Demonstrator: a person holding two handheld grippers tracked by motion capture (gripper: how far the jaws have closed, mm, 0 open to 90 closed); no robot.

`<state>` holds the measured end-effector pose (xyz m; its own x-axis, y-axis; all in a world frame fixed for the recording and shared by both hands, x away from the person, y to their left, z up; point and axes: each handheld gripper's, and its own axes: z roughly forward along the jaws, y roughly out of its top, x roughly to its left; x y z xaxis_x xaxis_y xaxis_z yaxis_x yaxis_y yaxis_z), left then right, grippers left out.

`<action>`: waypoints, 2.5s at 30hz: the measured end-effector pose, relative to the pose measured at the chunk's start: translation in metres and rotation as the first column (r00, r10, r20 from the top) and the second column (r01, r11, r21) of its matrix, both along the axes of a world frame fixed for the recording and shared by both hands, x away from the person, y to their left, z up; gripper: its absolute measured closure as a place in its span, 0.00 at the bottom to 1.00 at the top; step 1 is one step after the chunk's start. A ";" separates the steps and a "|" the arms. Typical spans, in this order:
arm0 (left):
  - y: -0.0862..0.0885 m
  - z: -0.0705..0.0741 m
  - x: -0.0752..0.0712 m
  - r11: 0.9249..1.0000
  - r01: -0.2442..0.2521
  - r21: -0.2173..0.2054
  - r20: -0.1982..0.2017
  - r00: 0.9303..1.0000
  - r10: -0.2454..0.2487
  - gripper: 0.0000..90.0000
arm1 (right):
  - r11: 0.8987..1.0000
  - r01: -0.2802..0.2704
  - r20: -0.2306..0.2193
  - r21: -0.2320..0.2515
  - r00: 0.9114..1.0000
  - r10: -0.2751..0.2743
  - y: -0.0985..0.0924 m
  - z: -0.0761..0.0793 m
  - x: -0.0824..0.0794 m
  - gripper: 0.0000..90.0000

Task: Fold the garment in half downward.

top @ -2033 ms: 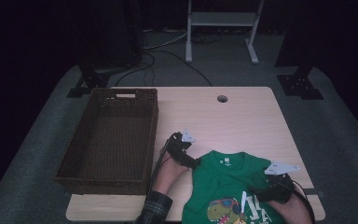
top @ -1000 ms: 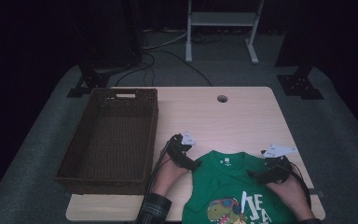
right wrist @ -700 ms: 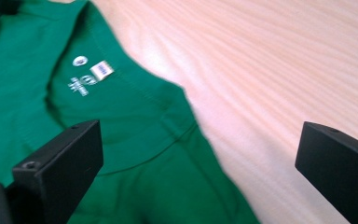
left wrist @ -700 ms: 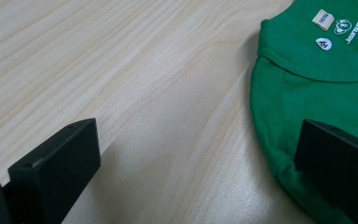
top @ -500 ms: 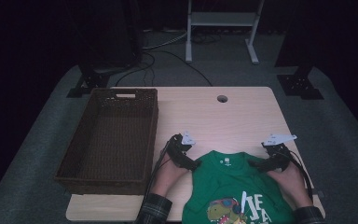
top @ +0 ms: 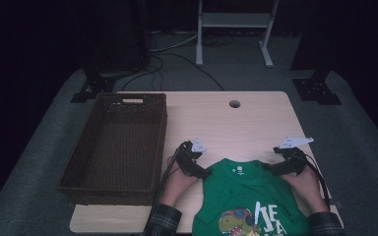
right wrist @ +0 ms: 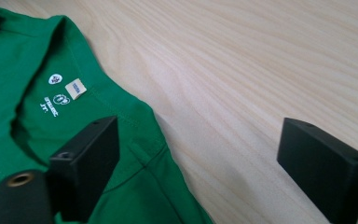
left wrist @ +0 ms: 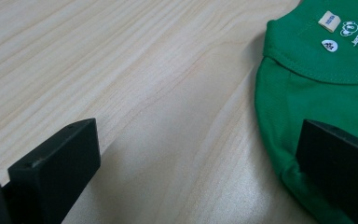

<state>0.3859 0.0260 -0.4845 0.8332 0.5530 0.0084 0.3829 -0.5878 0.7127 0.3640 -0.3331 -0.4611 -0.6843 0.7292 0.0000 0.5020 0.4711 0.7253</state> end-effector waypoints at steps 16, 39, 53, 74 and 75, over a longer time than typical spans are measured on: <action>0.000 0.000 -0.001 1.000 -0.006 0.001 0.000 1.000 0.006 0.00 | 0.998 -0.067 -0.070 -0.022 0.995 0.065 0.000 -0.011 0.004 0.47; 0.001 0.003 -0.020 0.988 0.099 -0.119 -0.030 0.994 -0.103 0.95 | 0.994 -0.112 -0.089 0.004 0.990 0.112 0.003 -0.011 -0.002 0.97; 0.002 0.010 -0.005 0.999 -0.003 -0.048 -0.037 0.999 0.002 0.96 | 0.999 -0.045 -0.095 -0.020 0.995 0.043 0.017 -0.009 0.020 0.98; 0.006 0.011 0.030 0.992 -0.128 -0.016 -0.001 0.992 0.128 0.97 | 1.000 -0.008 -0.152 -0.001 0.988 0.008 0.029 -0.006 0.078 0.98; 0.006 0.011 0.031 0.991 -0.133 -0.017 0.001 0.991 0.133 0.97 | 1.000 -0.003 -0.155 0.004 0.988 0.004 0.029 -0.007 0.082 0.98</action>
<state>0.4169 0.0316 -0.4735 0.7524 0.6587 0.0000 0.4550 -0.5196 0.7232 0.4456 -0.3036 -0.4677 -0.6784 0.7265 0.1091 0.6068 0.4704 0.6406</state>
